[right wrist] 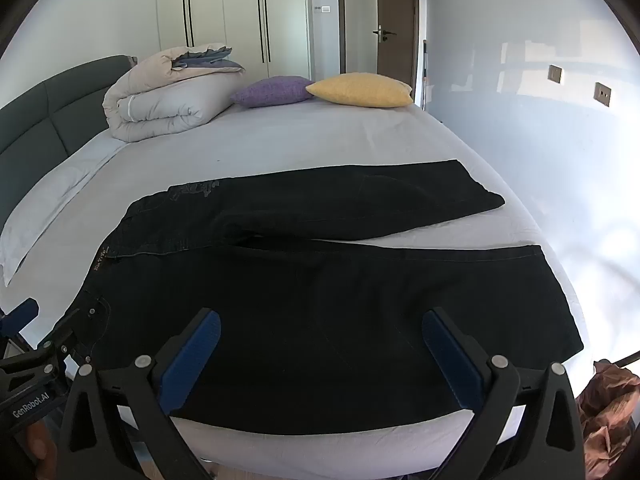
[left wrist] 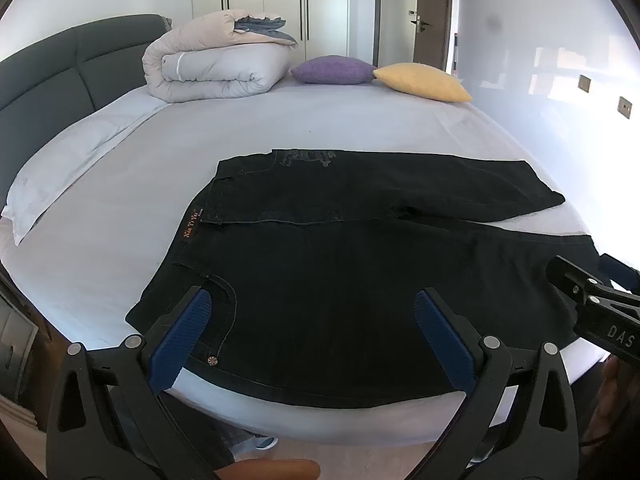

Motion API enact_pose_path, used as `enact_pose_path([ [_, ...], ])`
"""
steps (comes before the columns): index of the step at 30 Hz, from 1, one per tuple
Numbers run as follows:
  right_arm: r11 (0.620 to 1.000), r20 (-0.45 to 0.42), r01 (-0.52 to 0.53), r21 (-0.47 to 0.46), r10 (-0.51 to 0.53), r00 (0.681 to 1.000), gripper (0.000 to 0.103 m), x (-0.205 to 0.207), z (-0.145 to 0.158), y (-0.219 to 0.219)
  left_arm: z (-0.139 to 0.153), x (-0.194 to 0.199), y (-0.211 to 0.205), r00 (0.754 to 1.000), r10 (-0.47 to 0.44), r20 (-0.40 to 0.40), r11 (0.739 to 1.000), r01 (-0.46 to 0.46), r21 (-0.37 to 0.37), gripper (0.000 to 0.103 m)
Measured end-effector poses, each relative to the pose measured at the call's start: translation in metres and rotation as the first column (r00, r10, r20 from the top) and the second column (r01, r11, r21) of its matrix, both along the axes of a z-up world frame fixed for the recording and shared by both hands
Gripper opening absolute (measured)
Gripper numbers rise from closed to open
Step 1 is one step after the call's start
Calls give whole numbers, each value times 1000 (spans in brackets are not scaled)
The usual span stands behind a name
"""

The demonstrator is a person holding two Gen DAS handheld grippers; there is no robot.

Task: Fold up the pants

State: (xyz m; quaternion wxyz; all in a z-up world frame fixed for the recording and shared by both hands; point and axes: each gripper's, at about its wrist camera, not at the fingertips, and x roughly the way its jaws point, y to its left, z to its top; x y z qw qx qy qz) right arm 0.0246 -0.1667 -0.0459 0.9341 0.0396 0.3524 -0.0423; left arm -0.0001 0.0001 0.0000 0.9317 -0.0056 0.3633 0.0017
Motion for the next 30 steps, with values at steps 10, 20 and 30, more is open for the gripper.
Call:
enact_pose_path([
  [10, 1000, -5, -1, -1, 1, 1000, 103, 0, -1, 0, 0, 0, 0, 1000, -1, 0, 1000, 1, 10, 103],
  [20, 1000, -8, -2, -4, 2, 1000, 103, 0, -2, 3, -1, 0, -2, 1000, 0, -3, 1000, 0, 14, 103],
  [30, 1000, -12, -4, -7, 4, 1000, 103, -2, -7, 8, -6, 1, -3, 1000, 0, -6, 1000, 0, 13, 103],
])
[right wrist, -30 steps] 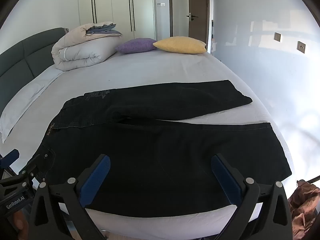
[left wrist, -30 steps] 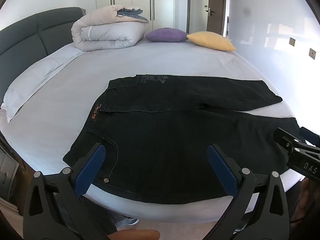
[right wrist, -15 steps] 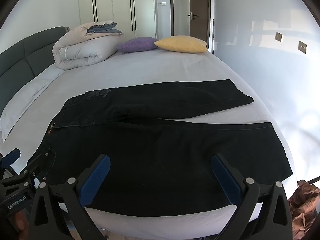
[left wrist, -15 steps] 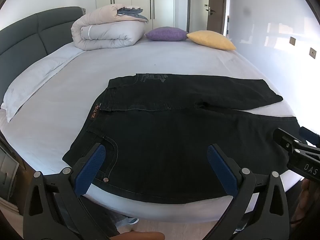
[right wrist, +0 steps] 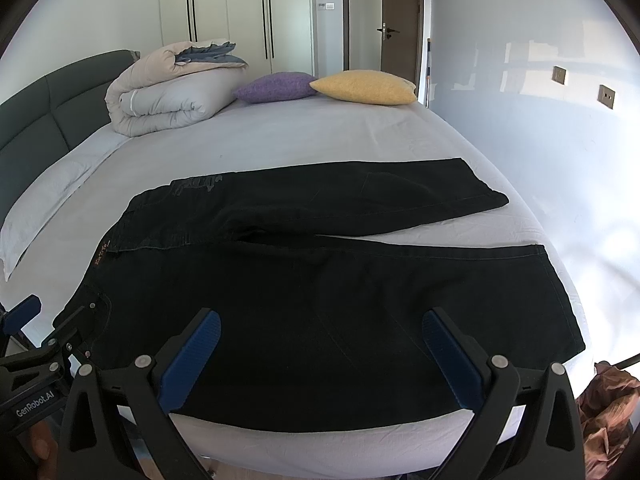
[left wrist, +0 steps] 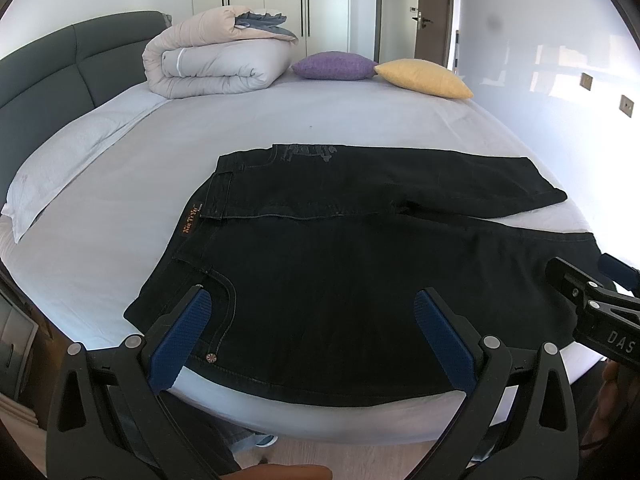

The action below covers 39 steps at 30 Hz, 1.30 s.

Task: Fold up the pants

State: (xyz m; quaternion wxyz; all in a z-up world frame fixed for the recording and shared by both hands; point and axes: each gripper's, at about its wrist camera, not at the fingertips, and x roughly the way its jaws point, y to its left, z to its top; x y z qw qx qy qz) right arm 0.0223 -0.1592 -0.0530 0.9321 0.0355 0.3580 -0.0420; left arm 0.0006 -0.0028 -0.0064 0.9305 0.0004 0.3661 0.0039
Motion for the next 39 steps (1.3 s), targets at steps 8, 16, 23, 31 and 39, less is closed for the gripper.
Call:
enact_pose_path([
  [8, 1000, -14, -6, -4, 6, 1000, 103, 5, -4, 1, -6, 0, 2, 1000, -1, -2, 1000, 1, -1, 103],
  [16, 1000, -19, -7, -7, 7, 1000, 103, 5, -4, 3, -15, 1, 6, 1000, 2, -8, 1000, -2, -2, 103],
  [23, 1000, -20, -8, -8, 8, 1000, 103, 5, -5, 4, -12, 2, 7, 1000, 5, -12, 1000, -5, 0, 103],
  [31, 1000, -21, -9, -8, 9, 1000, 103, 5, -5, 4, -12, 2, 10, 1000, 14, -20, 1000, -14, 2, 103],
  [39, 1000, -25, -10, -10, 10, 1000, 103, 4, -7, 6, -11, 1, 11, 1000, 17, -25, 1000, -17, -2, 103],
])
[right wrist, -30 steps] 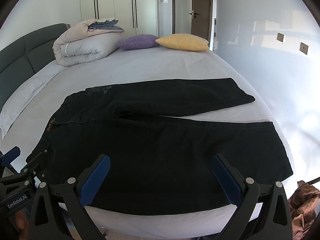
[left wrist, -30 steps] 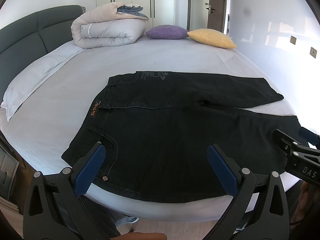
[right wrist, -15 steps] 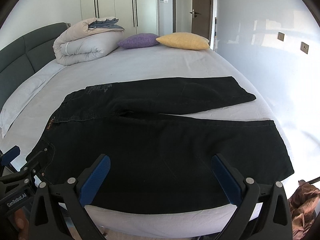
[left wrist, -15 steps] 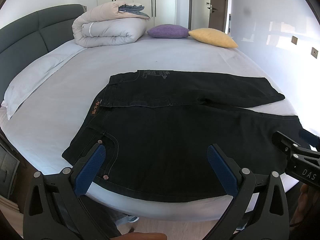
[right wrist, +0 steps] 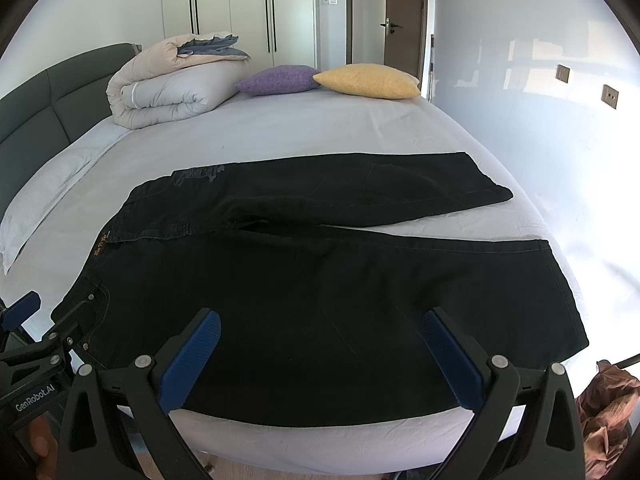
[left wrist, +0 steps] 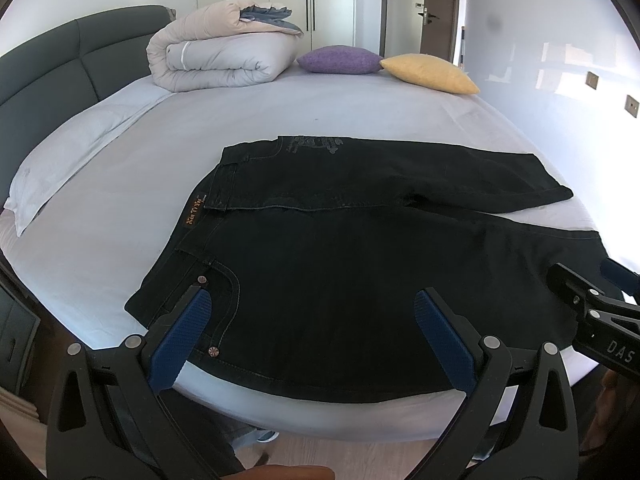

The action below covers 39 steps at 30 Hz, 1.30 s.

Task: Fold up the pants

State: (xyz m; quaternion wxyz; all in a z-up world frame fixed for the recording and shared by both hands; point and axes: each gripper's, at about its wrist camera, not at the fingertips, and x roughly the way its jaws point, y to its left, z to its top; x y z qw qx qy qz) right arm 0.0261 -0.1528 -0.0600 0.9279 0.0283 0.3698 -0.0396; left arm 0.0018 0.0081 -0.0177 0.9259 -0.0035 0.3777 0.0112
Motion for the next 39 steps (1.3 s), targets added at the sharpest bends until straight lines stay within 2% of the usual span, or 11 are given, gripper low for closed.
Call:
enact_pose_path([
  [31, 1000, -2, -1, 2, 1, 1000, 103, -1, -2, 0, -2, 1, 1, 1000, 6, -5, 1000, -6, 4, 103],
  [39, 1000, -10, -15, 14, 15, 1000, 103, 2, -8, -2, -3, 0, -4, 999, -3, 36, 997, 0, 73, 103],
])
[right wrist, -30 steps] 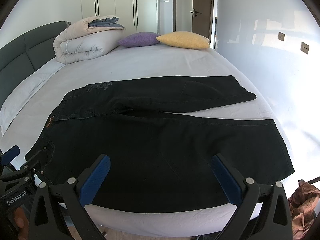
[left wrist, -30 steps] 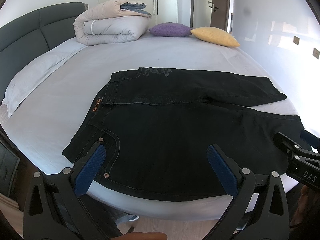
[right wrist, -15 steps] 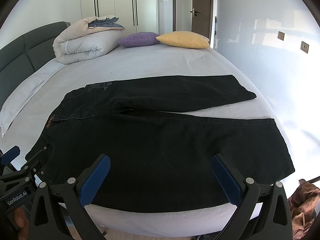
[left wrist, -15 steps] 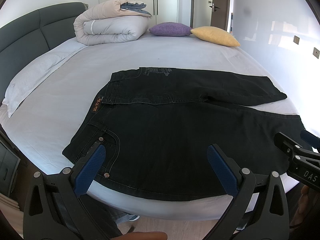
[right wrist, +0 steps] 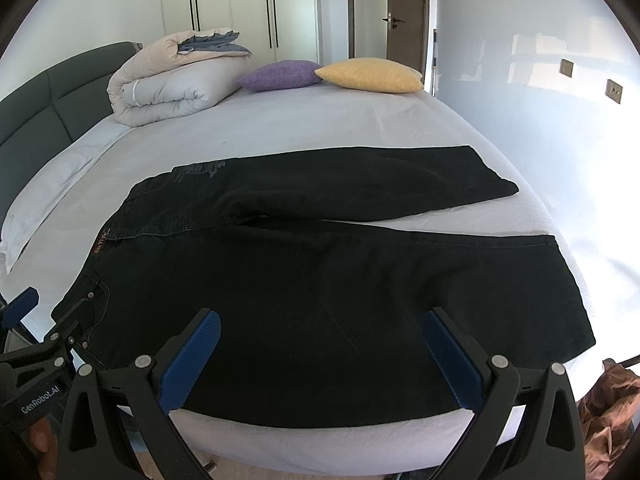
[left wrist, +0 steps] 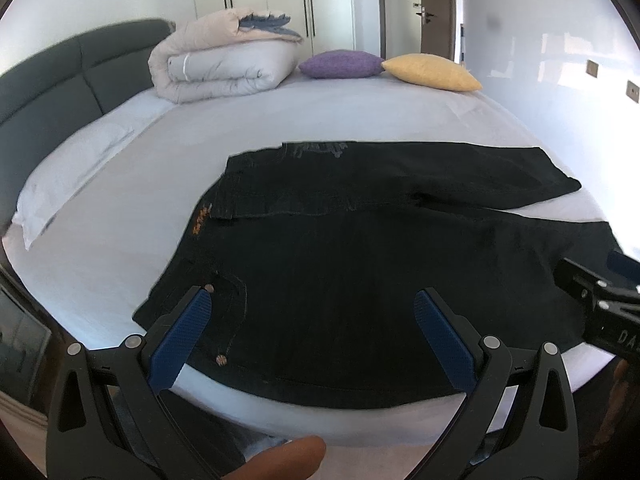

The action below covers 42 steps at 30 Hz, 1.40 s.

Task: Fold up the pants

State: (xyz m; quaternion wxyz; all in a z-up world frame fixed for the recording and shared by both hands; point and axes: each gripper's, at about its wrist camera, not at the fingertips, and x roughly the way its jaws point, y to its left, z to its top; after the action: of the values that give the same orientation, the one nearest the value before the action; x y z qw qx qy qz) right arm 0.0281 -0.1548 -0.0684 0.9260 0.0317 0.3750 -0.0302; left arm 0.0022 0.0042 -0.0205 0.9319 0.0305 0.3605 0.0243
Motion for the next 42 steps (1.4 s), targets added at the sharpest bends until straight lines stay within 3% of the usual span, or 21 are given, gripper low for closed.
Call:
enact_pose_path([
  [5, 999, 19, -49, 19, 49, 999, 103, 22, 2, -9, -7, 29, 8, 999, -36, 5, 998, 36, 60, 103],
  [9, 993, 35, -115, 6, 115, 993, 103, 62, 5, -12, -11, 81, 30, 996, -81, -34, 997, 81, -10, 103],
  [11, 987, 48, -161, -10, 161, 986, 103, 83, 6, -11, -15, 110, 41, 992, -106, -67, 994, 105, -16, 103],
  [13, 979, 52, -201, -18, 202, 978, 103, 104, 8, -11, -17, 130, 46, 987, -152, -51, 988, 152, -14, 103],
  [14, 973, 58, -230, -13, 231, 971, 103, 117, 9, -12, -20, 141, 49, 981, -184, -62, 983, 184, -17, 103],
  [17, 948, 73, -318, -31, 320, 945, 101, 149, 11, -9, -32, 189, 56, 954, -229, -195, 973, 229, -22, 103],
  [20, 906, 64, -420, -46, 422, 904, 93, 181, 8, -8, -23, 236, 74, 944, -306, -121, 951, 297, -89, 103],
  [22, 873, 50, -485, -41, 487, 872, 90, 199, 4, -9, -18, 280, 82, 937, -336, -93, 942, 333, -50, 103],
  [27, 792, -5, -609, -36, 609, 793, 83, 238, -8, -13, -37, 385, 89, 859, -466, -212, 879, 477, 5, 103],
  [32, 754, -26, -656, -36, 656, 754, 83, 256, -17, -14, -83, 443, 90, 744, -550, -378, 816, 576, -53, 99],
  [39, 718, -69, -695, -23, 693, 718, 70, 271, -27, -10, -109, 484, 107, 671, -582, -459, 798, 579, -165, 88],
  [42, 717, -74, -697, -9, 695, 715, 67, 279, -29, -5, -110, 492, 112, 664, -589, -460, 795, 579, -180, 81],
])
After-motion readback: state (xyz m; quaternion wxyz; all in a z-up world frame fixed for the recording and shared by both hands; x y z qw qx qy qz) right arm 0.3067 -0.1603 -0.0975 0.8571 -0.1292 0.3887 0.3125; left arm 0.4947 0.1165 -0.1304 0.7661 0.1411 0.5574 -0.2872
